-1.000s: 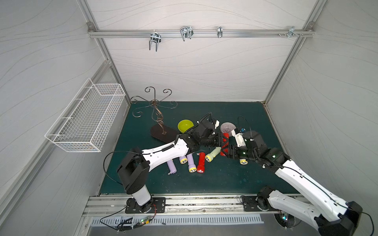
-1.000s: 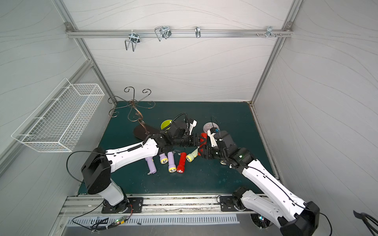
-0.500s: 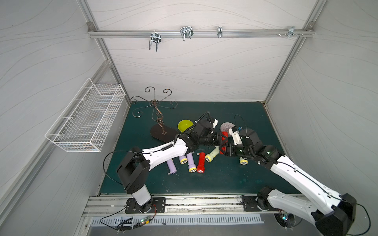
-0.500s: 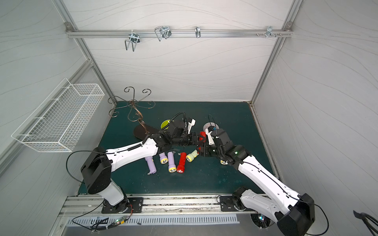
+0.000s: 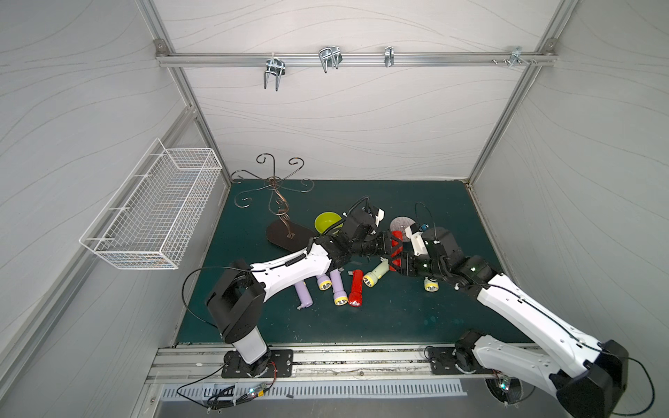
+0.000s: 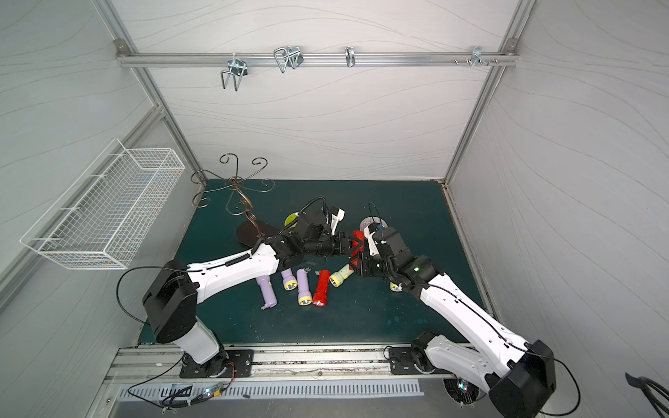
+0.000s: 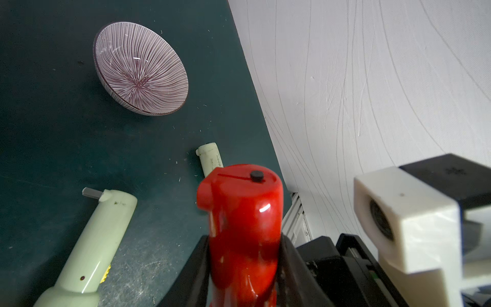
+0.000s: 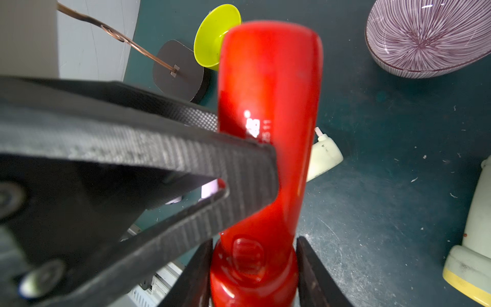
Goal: Close the plug at the bottom of the flashlight
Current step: Place the flashlight at the center of the board.
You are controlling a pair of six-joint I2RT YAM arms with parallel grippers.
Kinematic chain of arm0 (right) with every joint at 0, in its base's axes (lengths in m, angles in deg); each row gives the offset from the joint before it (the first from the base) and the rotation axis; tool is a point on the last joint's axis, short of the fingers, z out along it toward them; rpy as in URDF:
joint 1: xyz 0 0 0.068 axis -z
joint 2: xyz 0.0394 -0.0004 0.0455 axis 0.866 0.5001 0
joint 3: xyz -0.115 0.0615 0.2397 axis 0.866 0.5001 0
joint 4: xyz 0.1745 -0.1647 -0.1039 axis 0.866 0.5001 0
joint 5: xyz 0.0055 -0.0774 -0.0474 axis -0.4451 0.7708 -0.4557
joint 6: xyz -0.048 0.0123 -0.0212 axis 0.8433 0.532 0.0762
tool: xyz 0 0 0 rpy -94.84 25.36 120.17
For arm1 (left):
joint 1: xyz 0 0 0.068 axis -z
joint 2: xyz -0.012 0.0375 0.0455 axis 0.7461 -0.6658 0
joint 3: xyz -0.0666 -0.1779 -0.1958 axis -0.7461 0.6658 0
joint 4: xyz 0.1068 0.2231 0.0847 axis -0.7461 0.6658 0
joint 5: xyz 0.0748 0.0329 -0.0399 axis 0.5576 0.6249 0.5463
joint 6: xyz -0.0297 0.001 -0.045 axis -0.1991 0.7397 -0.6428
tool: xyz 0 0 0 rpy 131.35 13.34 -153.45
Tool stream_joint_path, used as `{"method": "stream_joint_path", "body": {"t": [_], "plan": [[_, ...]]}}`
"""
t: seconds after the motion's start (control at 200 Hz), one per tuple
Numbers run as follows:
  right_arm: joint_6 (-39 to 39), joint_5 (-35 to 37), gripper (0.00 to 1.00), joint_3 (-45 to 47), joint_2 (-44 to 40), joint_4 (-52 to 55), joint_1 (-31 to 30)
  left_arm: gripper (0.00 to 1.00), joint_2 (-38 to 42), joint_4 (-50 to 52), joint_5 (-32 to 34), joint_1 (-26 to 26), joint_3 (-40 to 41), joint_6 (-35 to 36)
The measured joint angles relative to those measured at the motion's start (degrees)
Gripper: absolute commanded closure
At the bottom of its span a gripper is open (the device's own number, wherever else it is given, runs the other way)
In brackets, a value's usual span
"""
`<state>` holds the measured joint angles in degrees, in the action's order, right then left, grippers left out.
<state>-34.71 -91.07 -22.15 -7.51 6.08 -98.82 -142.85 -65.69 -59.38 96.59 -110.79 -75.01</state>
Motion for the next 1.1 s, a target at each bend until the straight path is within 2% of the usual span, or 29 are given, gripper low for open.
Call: {"method": "stream_joint_path", "body": {"t": [0.065,0.235,0.255,0.275,0.295,0.31,0.635,0.921,1.101], "plan": [[0.17,0.00,1.00,0.00,0.00,0.11,0.00,0.60,0.00,-0.33,-0.35,-0.26,0.26,-0.13],[1.29,-0.02,1.00,0.00,-0.24,2.10,-0.09,0.38,1.20,-2.14,-1.92,-1.46,2.36,-1.14],[1.42,-0.02,1.00,0.00,-0.35,2.54,-0.11,0.32,1.62,-2.38,-2.19,-1.73,2.82,-1.20],[1.49,0.00,1.00,0.00,-0.50,3.02,-0.09,0.21,2.08,-2.62,-2.32,-2.10,3.32,-1.25],[1.53,0.00,1.00,0.00,-0.63,3.37,-0.09,0.03,2.56,-3.10,-2.47,-2.47,3.89,-1.55],[1.57,0.00,1.00,0.00,-0.83,3.78,-0.09,0.01,2.93,-3.23,-2.51,-2.73,4.24,-1.57],[1.86,0.81,1.00,4.26,-6.86,9.14,0.94,0.01,10.73,-6.91,-1.66,-7.04,11.78,-2.25],[2.19,-1.66,1.00,13.07,-5.35,11.04,12.66,0.02,15.45,-7.72,-0.85,-9.73,15.06,-1.22],[3.34,-1.95,1.00,13.99,-0.20,10.10,14.51,0.03,15.58,-7.80,-1.81,-10.10,15.19,-0.42]]}}
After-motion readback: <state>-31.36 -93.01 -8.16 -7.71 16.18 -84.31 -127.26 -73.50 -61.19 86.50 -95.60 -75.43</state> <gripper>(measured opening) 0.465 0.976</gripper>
